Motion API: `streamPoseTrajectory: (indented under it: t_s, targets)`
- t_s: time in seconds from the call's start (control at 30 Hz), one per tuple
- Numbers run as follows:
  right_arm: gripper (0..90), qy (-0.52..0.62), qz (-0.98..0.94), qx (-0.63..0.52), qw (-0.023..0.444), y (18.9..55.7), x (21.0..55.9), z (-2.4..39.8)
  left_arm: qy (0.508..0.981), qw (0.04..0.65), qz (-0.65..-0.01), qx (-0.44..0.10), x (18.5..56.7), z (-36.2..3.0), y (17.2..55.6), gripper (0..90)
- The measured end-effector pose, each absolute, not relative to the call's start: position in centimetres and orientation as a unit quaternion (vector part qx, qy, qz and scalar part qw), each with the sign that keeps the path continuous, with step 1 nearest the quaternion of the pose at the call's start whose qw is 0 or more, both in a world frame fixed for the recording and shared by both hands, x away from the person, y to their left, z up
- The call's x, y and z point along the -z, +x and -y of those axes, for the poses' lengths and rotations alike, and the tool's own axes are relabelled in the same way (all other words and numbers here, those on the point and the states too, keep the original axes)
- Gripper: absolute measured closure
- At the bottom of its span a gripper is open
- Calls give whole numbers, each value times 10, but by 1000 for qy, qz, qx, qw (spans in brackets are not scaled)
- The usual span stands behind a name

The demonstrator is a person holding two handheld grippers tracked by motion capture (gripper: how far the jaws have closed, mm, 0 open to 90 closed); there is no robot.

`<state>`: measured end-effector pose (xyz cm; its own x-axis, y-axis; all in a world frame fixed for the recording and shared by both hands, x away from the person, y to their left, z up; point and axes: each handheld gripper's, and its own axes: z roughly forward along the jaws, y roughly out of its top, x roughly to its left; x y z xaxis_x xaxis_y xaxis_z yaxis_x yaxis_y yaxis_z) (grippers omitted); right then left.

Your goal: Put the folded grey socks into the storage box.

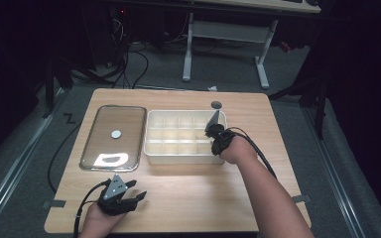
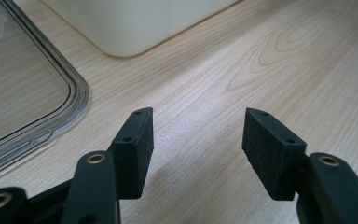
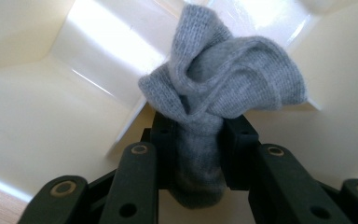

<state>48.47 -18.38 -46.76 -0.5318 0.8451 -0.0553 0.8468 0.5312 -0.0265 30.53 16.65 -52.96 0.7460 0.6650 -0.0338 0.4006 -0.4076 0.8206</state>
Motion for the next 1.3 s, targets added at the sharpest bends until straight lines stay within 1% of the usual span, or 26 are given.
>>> streamPoseTrajectory:
  t_s: [0.27, 0.5, 0.77, 0.9, 1.2, 1.3]
  targets:
    - [698, 480, -877, 22, 19, 485, 467, 184, 827, 436, -322, -149, 530, -166, 306, 436]
    - [642, 487, -873, 21, 18, 484, 465, 183, 827, 437, -321, -149, 530, -166, 306, 436]
    - [599, 491, -871, 12, 22, 484, 459, 185, 827, 437, -322, -148, 530, -167, 306, 436]
    - [555, 495, -869, 9, 27, 483, 453, 186, 827, 437, -322, -148, 530, -166, 306, 436]
    - [550, 498, -867, -22, 26, 477, 434, 193, 827, 437, -321, -149, 530, -165, 306, 436]
    - [553, 494, -869, -31, 32, 476, 428, 195, 827, 437, -321, -148, 530, -165, 306, 436]
